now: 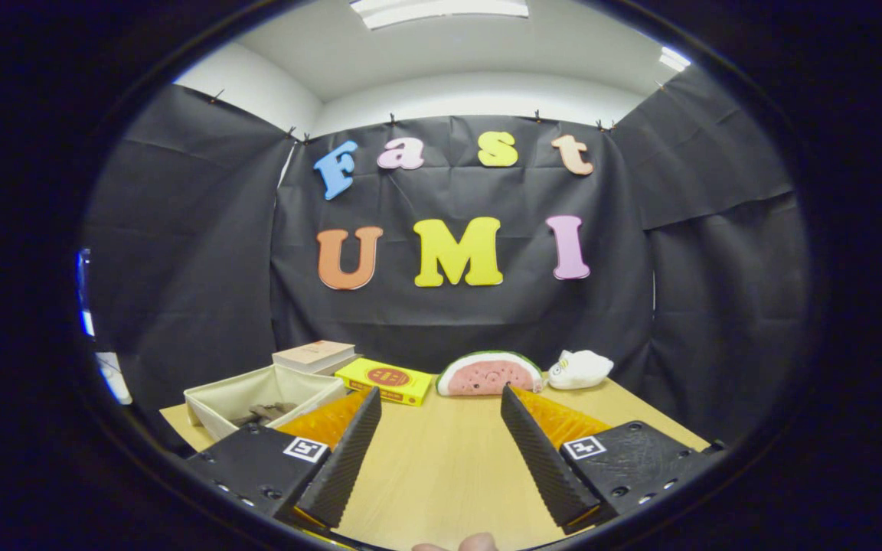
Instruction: Open the storage box then place both shoes into the box .Put the left shoe in first, then the right shoe, with the right side of both shoes facing outward in a uniform manner.
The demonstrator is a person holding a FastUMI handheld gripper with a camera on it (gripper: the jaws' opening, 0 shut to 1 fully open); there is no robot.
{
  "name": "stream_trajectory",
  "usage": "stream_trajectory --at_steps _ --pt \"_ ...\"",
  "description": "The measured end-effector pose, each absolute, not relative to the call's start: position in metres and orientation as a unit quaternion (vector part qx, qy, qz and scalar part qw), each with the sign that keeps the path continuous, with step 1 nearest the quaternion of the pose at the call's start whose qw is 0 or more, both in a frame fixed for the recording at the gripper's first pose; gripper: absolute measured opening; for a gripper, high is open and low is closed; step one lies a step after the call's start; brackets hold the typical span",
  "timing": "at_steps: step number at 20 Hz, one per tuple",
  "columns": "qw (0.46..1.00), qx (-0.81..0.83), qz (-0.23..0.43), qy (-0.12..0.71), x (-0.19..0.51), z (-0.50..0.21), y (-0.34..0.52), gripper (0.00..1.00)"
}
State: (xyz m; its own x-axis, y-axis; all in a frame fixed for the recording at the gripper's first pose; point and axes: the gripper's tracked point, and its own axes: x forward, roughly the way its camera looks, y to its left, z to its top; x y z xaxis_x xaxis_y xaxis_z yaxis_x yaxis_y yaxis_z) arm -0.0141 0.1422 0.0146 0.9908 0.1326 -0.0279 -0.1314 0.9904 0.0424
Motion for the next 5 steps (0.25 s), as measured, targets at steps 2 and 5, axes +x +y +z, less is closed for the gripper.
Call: stream_trajectory --at_steps 2,5 --pt "0.998 0.016 0.055 0.01 -0.007 0.011 0.134 0.95" --pt "0.998 0.035 0.051 0.021 0.001 0.005 0.125 0.95"
